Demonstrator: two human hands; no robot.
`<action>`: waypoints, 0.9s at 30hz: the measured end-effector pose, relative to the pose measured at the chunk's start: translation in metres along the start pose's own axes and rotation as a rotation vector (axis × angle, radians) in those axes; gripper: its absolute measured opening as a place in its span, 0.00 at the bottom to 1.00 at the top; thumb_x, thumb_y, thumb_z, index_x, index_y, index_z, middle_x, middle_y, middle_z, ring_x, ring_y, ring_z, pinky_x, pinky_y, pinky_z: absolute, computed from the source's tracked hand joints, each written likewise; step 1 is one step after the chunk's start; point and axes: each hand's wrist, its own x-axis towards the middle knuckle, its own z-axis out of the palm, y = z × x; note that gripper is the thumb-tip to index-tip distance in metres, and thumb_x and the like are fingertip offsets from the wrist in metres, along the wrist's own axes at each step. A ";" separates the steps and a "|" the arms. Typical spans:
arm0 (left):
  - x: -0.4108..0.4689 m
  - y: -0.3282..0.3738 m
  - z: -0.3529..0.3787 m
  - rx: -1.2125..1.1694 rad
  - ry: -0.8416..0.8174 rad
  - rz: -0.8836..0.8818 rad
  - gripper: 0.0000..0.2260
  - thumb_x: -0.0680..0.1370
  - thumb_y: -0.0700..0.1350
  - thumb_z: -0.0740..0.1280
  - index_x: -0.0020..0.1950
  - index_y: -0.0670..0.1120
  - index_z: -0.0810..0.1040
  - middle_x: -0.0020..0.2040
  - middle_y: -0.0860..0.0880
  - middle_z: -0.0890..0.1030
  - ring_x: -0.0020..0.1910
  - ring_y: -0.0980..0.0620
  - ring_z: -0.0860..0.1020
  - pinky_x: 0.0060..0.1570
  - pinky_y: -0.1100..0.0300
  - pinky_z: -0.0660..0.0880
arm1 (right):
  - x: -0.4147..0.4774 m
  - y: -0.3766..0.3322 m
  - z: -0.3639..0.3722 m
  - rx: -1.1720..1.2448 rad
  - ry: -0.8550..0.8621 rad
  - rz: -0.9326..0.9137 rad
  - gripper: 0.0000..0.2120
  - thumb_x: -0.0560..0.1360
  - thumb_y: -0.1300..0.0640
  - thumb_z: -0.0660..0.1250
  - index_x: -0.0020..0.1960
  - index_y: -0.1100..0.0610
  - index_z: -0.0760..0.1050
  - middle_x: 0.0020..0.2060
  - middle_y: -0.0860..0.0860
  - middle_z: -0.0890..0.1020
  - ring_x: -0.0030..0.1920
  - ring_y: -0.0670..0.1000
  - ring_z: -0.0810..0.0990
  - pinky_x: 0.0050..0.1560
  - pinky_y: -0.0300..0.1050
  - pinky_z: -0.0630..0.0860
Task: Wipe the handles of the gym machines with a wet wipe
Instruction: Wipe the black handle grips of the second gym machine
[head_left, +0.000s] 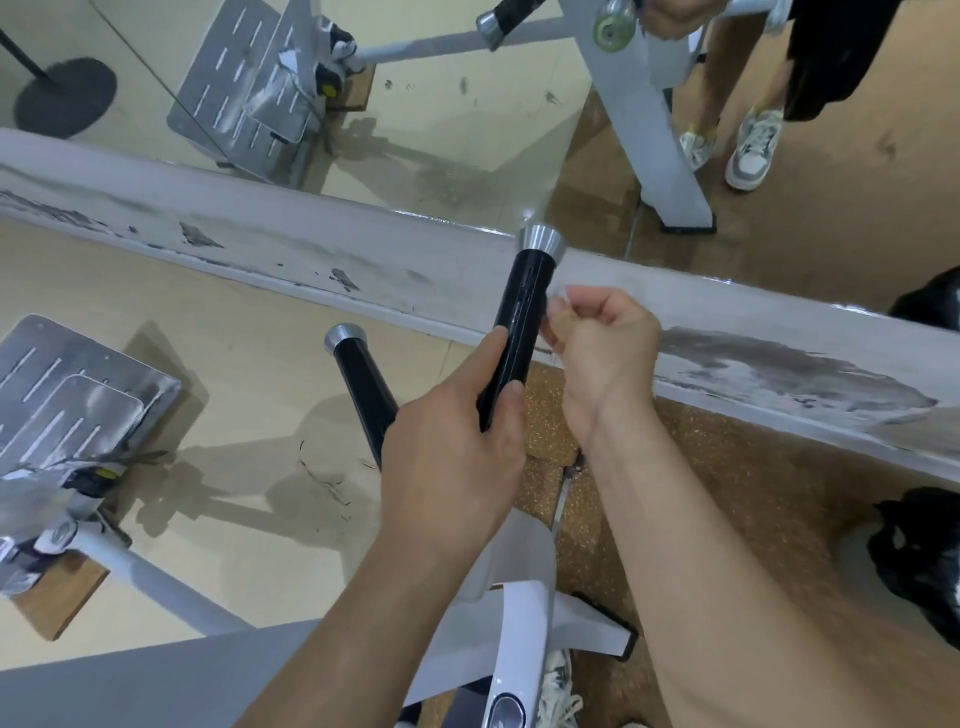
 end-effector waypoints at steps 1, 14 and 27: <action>0.000 0.000 0.000 -0.003 0.000 0.000 0.20 0.79 0.51 0.60 0.70 0.64 0.67 0.35 0.55 0.80 0.34 0.58 0.76 0.34 0.66 0.70 | 0.011 -0.004 0.005 0.038 0.032 0.007 0.08 0.74 0.72 0.66 0.41 0.61 0.76 0.37 0.54 0.80 0.38 0.49 0.80 0.45 0.41 0.81; 0.001 0.003 -0.002 0.012 0.004 0.007 0.20 0.80 0.51 0.59 0.72 0.62 0.65 0.37 0.53 0.83 0.35 0.56 0.79 0.40 0.55 0.77 | 0.047 -0.025 0.017 0.207 0.028 0.150 0.09 0.73 0.63 0.71 0.53 0.63 0.79 0.29 0.51 0.78 0.26 0.43 0.71 0.29 0.34 0.71; 0.002 0.007 -0.010 -0.023 -0.040 0.005 0.19 0.81 0.51 0.58 0.72 0.60 0.64 0.30 0.53 0.78 0.31 0.55 0.77 0.37 0.53 0.77 | 0.082 -0.090 0.040 -1.030 -0.423 0.069 0.09 0.73 0.63 0.65 0.51 0.66 0.78 0.35 0.55 0.76 0.28 0.47 0.68 0.28 0.37 0.65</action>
